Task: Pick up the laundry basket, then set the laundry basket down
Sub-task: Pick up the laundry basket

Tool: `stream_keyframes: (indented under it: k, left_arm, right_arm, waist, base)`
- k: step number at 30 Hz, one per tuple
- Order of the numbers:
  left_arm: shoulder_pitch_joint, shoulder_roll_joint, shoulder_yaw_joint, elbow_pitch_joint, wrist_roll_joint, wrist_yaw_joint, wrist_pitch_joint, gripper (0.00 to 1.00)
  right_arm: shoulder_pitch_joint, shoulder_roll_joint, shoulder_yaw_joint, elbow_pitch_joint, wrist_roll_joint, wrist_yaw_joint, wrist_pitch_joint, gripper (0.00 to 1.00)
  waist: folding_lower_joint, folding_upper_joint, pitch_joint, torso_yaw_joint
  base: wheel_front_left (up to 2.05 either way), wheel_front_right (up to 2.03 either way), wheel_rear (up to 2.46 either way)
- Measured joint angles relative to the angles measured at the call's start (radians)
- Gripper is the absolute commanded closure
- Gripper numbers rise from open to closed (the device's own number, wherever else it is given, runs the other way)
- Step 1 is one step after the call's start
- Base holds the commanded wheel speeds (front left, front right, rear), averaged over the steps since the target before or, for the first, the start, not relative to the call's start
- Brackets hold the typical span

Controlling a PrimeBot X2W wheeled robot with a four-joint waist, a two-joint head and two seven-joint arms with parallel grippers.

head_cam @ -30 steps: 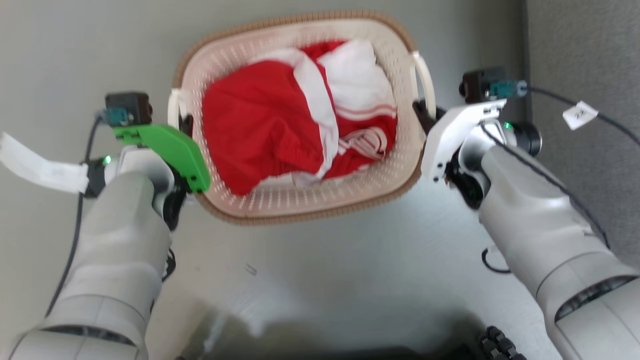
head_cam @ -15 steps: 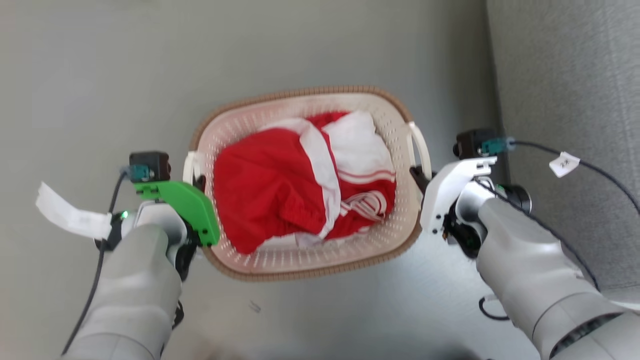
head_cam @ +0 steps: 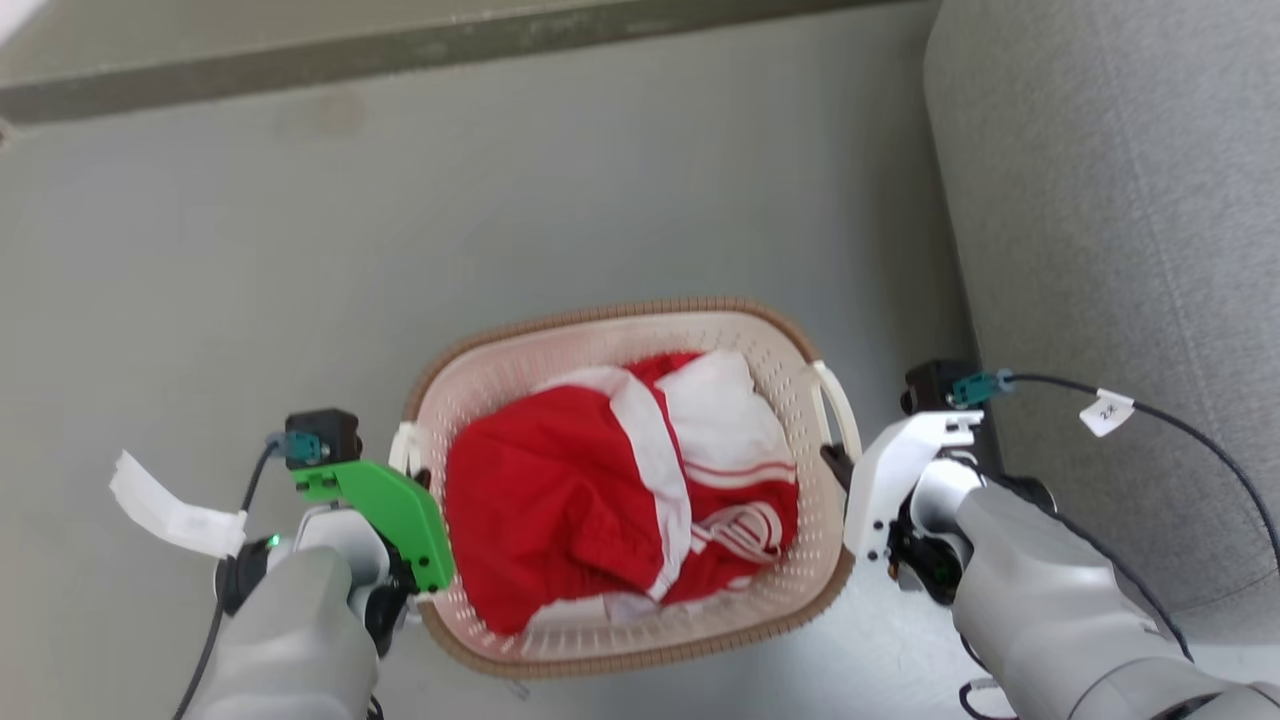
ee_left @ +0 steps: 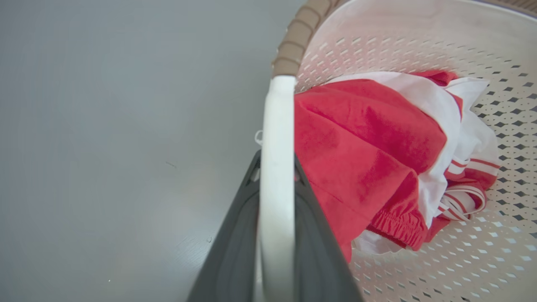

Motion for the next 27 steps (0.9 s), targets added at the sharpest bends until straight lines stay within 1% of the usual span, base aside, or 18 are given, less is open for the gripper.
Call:
stream_keyframes:
  k: [15,22,27]
  left_arm:
    - [0.103,-0.004,-0.003,0.004,-0.033,0.000,0.093,1.00]
    - [0.152,-0.005,-0.007,0.005,-0.041,0.000,0.118,1.00]
    - [0.200,-0.006,-0.019,0.005,-0.055,0.000,0.150,1.00]
  right_arm:
    - [0.095,0.007,0.007,0.018,0.028,0.003,0.051,1.00]
    - [0.146,0.010,0.013,0.021,0.038,0.003,0.070,1.00]
    - [0.191,0.012,0.013,0.024,0.068,0.004,0.086,1.00]
  waist:
    - [0.0000,0.0000,-0.170,0.005]
    - [0.0000,0.0000,-0.230,0.008]
    - [0.0000,0.0000,-0.277,0.010]
  base:
    - [0.00,0.00,0.00]
    - [0.00,0.00,0.00]
    - [0.00,0.00,0.00]
